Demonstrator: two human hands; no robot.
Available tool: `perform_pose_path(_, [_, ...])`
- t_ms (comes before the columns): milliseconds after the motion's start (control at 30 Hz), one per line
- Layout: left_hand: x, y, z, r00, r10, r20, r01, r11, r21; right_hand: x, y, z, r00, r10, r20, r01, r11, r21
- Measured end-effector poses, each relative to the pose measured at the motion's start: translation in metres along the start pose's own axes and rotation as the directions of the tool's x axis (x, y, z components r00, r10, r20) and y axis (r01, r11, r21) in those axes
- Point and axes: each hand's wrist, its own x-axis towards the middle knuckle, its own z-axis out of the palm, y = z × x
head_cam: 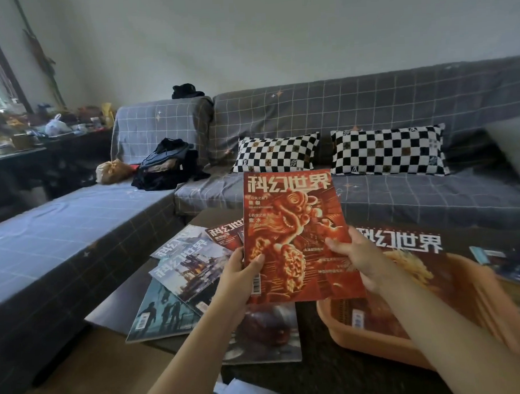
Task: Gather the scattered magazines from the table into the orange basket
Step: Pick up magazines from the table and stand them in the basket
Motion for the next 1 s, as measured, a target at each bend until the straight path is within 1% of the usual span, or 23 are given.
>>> perform_pose_path(167, [-0.009,-0.009,0.060,0.990,0.022,0.137,-0.022,1.000,0.000,-0.038,-0.004,-0.057,0.990,-0.042,-0.137,0.041,0.999,-0.007])
perform_pose_path(300, [-0.008,-0.026,0.108,0.985,0.002,0.172,-0.018,0.996,0.090,-0.059,0.002,-0.100,0.969,-0.016,-0.248,0.005,0.999,-0.048])
perform_pose_path(367, [-0.006,-0.035,0.128,0.984,-0.009,0.179,-0.019,0.987,0.157,-0.064,0.011,-0.119,0.947,-0.019,-0.320,-0.022,0.992,-0.123])
perform_pose_path(433, [-0.003,-0.045,0.143,0.979,-0.022,0.201,-0.025,0.973,0.230,-0.067,0.022,-0.136,0.914,-0.069,-0.400,-0.035,0.969,-0.245])
perform_pose_path(500, [0.002,-0.054,0.153,0.979,-0.028,0.203,-0.052,0.924,0.378,-0.068,0.031,-0.144,0.887,-0.118,-0.446,-0.038,0.945,-0.325])
perform_pose_path(567, [0.007,-0.062,0.159,0.983,-0.018,0.183,-0.087,0.830,0.551,-0.069,0.039,-0.145,0.878,-0.160,-0.452,-0.037,0.918,-0.396])
perform_pose_path(634, [0.009,-0.068,0.162,0.985,0.005,0.170,-0.117,0.744,0.657,-0.068,0.046,-0.144,0.882,-0.155,-0.445,-0.072,0.889,-0.452])
perform_pose_path(734, [0.011,-0.075,0.163,0.979,0.040,0.202,-0.177,0.664,0.727,-0.064,0.056,-0.143,0.878,-0.074,-0.473,-0.201,0.840,-0.503])
perform_pose_path(800, [0.013,-0.077,0.163,0.977,0.049,0.207,-0.193,0.611,0.768,-0.060,0.061,-0.143,0.868,-0.072,-0.491,-0.237,0.809,-0.538])
perform_pose_path(934, [0.016,-0.079,0.162,0.984,0.000,0.177,-0.142,0.598,0.789,-0.055,0.069,-0.146,0.866,-0.088,-0.492,-0.262,0.758,-0.597])
perform_pose_path(1000, [0.017,-0.080,0.162,0.988,0.008,0.153,-0.130,0.576,0.807,-0.053,0.072,-0.148,0.865,-0.078,-0.496,-0.280,0.746,-0.604])
